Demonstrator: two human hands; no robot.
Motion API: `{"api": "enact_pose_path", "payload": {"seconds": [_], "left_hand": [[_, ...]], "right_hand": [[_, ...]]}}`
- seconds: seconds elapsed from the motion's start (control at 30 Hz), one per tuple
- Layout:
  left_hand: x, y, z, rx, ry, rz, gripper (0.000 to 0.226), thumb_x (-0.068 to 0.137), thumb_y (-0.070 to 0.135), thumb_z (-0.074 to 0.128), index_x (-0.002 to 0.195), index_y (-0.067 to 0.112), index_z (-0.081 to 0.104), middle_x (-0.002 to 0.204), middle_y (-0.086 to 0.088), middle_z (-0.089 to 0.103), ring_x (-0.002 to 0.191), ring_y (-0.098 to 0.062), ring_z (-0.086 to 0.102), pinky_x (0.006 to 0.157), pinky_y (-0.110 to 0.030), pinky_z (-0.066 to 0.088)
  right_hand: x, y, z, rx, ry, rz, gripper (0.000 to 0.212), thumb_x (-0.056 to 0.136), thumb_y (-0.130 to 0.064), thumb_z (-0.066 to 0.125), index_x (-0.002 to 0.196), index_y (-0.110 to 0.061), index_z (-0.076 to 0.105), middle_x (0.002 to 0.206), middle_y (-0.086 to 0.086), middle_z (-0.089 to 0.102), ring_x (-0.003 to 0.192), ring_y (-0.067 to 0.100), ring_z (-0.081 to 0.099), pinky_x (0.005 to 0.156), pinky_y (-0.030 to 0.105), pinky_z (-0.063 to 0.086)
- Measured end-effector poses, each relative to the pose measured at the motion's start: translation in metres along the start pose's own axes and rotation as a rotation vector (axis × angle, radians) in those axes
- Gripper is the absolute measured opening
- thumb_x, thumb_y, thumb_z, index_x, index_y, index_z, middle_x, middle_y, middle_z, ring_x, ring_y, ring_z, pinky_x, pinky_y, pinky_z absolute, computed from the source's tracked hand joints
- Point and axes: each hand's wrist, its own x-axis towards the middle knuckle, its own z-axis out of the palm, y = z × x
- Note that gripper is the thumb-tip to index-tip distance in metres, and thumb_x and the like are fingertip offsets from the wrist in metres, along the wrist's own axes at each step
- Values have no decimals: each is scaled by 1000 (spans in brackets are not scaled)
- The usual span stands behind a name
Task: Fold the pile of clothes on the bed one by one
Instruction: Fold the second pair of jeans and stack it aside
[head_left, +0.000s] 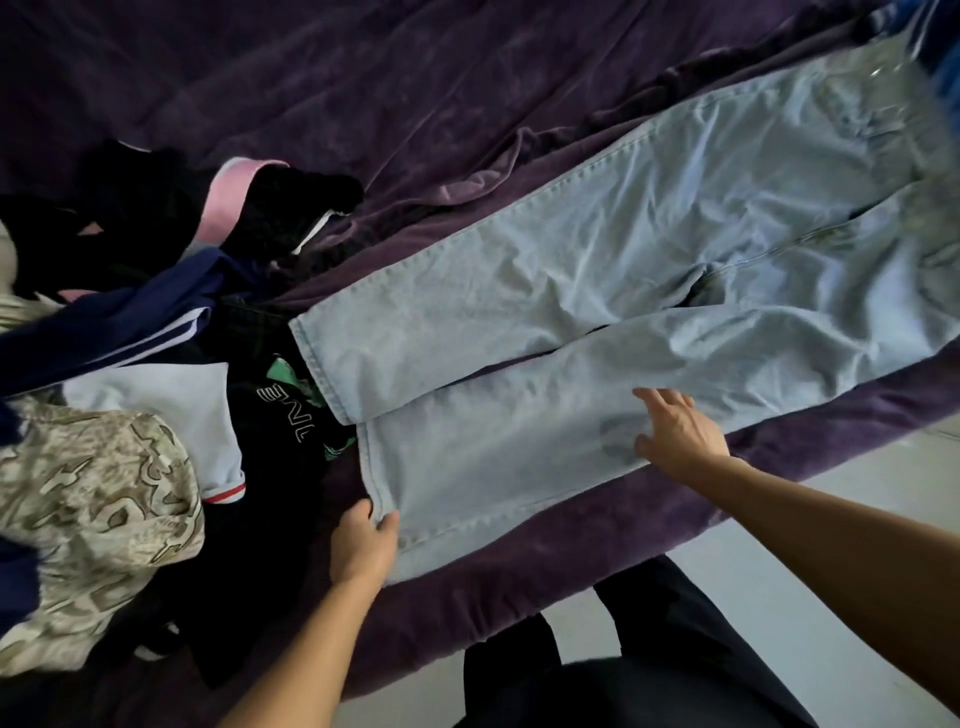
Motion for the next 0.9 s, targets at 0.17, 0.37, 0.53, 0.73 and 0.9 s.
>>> {"api": "enact_pose_path", "payload": {"seconds": [0.17,0.37,0.53,0.73,0.9], "left_hand": [[-29,7,1,220,83,-166,28,84,20,63,111,16,53,114,-14,61,105,-34,59,73,-39,46],[-52,95,52,297,134,130,25,84,13,57,108,18,60,116,-10,61,105,-31,58,83,-37,49],[-111,198,169,330,14,372,16,84,18,59,97,22,68,103,-5,69,99,-28,63,77,-32,48],[-160,280,300,518,12,618,29,86,18,57,114,19,58,113,-5,54,106,-26,53,85,-35,42],[-147,299,351,707,95,571,42,83,13,57,123,19,46,123,-7,45,113,-26,44,90,-34,41]], "right_hand": [[-11,28,-12,-26,-34,-26,57,86,-27,60,140,-27,41,139,5,45,125,27,43,88,37,44],[2,123,-41,47,46,16,45,88,-28,60,132,-22,52,134,7,50,122,28,46,91,40,45],[30,254,-83,263,213,231,40,86,-28,62,125,-19,59,128,14,55,117,33,53,93,39,45],[71,392,-131,654,323,477,32,83,-32,66,103,-7,68,97,13,68,93,31,64,78,32,45],[121,422,-133,1191,289,647,23,75,-25,75,75,-10,58,66,4,53,54,16,52,44,25,48]]}}
